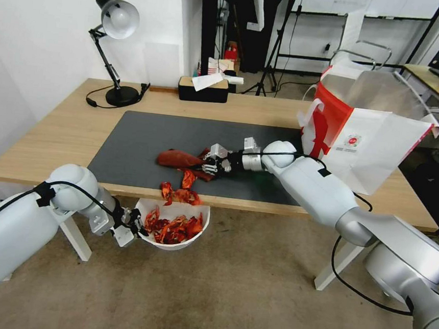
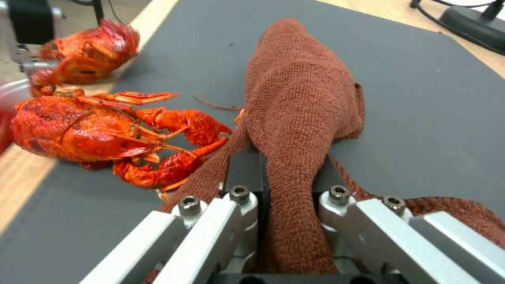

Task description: Sweep shrimp from table into container with towel, then put container into takeout bag.

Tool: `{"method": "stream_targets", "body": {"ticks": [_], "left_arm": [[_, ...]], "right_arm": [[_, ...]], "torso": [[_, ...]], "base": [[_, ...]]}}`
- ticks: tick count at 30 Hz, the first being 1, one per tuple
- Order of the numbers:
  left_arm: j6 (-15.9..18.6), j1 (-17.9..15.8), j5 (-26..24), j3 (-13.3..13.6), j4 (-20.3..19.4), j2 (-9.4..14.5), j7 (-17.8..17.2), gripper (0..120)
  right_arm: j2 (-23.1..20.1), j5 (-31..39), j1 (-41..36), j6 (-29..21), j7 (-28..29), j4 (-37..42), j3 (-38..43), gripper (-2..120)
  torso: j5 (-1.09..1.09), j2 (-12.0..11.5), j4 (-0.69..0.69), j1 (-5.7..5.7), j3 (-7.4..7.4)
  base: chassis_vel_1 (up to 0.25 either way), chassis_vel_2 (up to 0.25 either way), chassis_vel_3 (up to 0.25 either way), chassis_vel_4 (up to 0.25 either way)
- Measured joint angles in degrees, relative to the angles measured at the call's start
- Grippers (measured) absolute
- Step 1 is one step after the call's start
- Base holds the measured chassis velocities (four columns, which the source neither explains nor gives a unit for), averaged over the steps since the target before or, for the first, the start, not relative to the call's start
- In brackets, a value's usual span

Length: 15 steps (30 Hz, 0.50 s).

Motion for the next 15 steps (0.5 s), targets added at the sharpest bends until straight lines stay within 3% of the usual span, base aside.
{"method": "stream_targets", "body": {"ticks": [15], "left_arm": [[0.09, 0.06, 0.02, -0.10, -0.11, 0.37, -0.06, 0]], "right_arm": [[-4.20, 1.91, -2.52, -1.57, 0.59, 9.51, -1.94, 7]], "torso": [[0.00, 0.00, -0.01, 0.00, 0.00]], "base": [[0.000, 0.000, 0.000, 0.000]]}}
